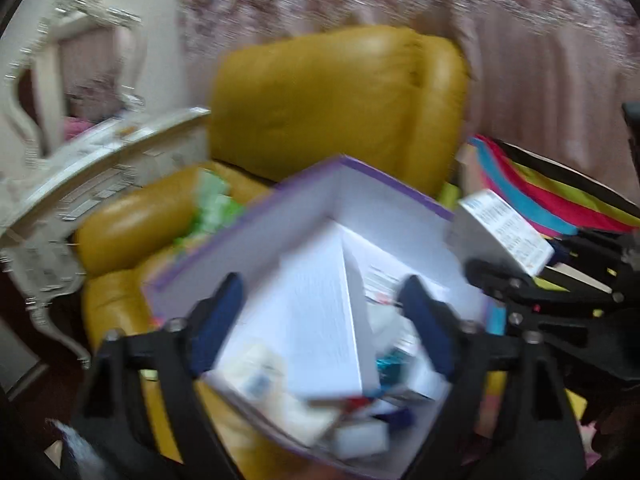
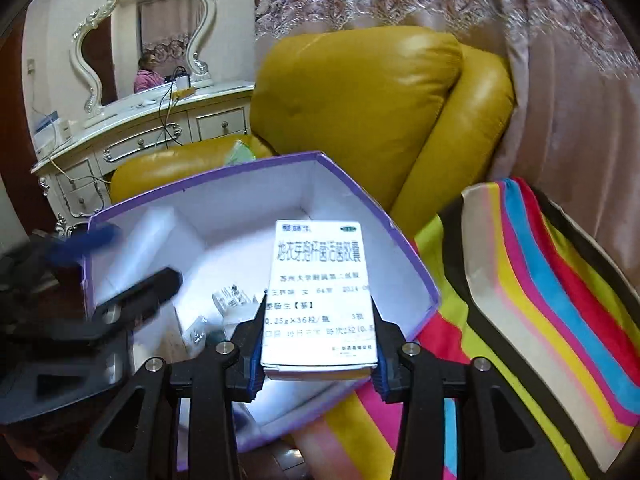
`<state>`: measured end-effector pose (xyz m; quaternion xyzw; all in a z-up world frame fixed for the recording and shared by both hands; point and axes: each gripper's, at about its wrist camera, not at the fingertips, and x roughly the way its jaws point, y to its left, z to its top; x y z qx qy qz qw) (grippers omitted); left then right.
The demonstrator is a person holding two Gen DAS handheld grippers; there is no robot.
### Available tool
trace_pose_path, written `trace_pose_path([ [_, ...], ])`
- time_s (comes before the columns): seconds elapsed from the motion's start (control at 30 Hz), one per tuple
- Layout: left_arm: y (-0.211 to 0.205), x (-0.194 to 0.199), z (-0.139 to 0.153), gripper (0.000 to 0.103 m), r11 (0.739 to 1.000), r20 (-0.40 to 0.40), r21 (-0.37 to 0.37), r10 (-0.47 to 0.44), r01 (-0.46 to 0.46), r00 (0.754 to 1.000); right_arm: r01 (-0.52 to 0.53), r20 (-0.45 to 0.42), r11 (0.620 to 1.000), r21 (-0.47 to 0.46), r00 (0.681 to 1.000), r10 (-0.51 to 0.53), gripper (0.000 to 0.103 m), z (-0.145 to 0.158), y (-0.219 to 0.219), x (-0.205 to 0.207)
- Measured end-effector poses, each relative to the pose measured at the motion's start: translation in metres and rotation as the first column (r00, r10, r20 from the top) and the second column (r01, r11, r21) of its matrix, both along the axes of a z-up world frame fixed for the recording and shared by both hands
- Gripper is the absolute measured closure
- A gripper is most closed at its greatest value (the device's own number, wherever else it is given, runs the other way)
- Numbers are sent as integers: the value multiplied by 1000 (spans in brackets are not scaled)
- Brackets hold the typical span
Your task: Organize rigid objects
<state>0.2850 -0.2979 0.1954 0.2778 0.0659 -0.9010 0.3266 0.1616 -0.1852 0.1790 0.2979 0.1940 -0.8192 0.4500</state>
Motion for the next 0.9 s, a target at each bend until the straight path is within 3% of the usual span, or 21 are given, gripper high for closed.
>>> trace_pose_path([
  [0.03,-3,3,4,5,999,3,-16,40,-40,999,-1,-6,1000,2,1000,1,55,0,-5,0],
  [0.13,-9,8,9,3,998,18,-9,64,-64,998,-4,-2,1000,-15,1000,4,43,2,-10,-1],
  [0.37,-13,11,9,3,981,85,-89,181,-174,980,-21,-2,1000,-9,1000,21,40,-1,-13,7],
  [0.53,-19,17,6,3,994,77,9,111,-112,991,-13,6,1000,1,1000,13,40,-4,-10,11],
  [0.9,-14,11,4,3,997,86,3,73,-73,994,-6,11,1000,25,1000,5,40,-14,-8,18],
])
